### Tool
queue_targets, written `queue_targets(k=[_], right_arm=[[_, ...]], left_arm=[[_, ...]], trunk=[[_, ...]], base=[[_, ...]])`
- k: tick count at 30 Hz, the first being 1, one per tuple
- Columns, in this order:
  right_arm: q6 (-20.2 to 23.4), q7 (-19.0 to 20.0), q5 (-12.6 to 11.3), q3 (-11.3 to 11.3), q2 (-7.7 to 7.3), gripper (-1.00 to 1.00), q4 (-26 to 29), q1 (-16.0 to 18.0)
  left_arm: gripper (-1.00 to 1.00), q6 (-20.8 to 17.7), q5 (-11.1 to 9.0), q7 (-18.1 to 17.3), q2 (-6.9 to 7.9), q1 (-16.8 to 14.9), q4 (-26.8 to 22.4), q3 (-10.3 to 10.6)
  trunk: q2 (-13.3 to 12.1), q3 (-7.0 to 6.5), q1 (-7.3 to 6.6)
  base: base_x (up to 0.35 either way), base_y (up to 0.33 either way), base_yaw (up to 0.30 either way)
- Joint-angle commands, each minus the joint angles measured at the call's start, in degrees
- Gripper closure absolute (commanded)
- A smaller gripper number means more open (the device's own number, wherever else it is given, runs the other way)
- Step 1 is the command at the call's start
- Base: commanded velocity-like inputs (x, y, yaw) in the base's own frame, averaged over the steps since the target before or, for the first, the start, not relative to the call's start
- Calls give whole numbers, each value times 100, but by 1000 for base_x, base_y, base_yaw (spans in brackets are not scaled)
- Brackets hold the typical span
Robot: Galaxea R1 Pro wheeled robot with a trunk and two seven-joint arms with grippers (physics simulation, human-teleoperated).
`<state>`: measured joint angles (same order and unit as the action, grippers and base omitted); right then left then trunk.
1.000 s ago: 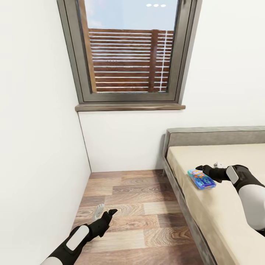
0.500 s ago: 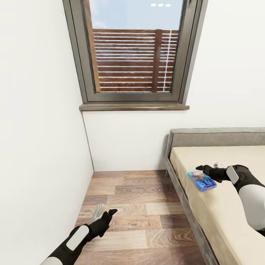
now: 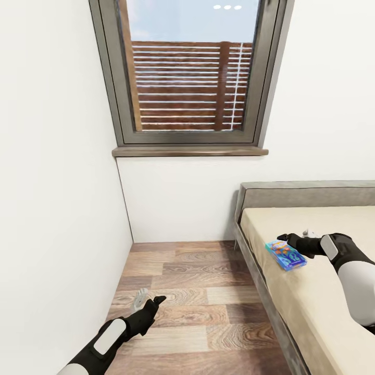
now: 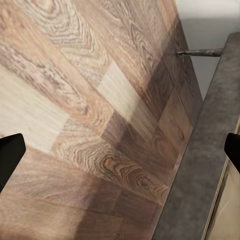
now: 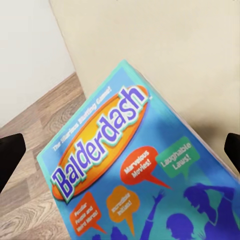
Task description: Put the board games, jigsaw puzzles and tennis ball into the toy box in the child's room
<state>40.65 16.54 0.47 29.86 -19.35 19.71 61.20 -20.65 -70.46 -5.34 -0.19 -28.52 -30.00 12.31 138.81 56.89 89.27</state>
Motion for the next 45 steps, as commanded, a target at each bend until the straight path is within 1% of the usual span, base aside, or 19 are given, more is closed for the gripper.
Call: queue_targets(k=[1, 27, 45], right_arm=[[31, 16, 7, 28, 1, -100, 6, 4], [31, 16, -2, 28, -12, -100, 31, 6], [26, 8, 3, 32, -15, -100, 41, 4]], left_arm=[[-100, -10, -20, -11, 2, -4, 3, 10], [-100, -8, -20, -11, 2, -4, 3, 9], [-100, -7, -20, -11, 2, -4, 3, 16]], trunk=[[2, 5, -1], [2, 5, -1], [2, 5, -1]], base=[[0, 0, 3], [0, 0, 1], [0, 0, 43]])
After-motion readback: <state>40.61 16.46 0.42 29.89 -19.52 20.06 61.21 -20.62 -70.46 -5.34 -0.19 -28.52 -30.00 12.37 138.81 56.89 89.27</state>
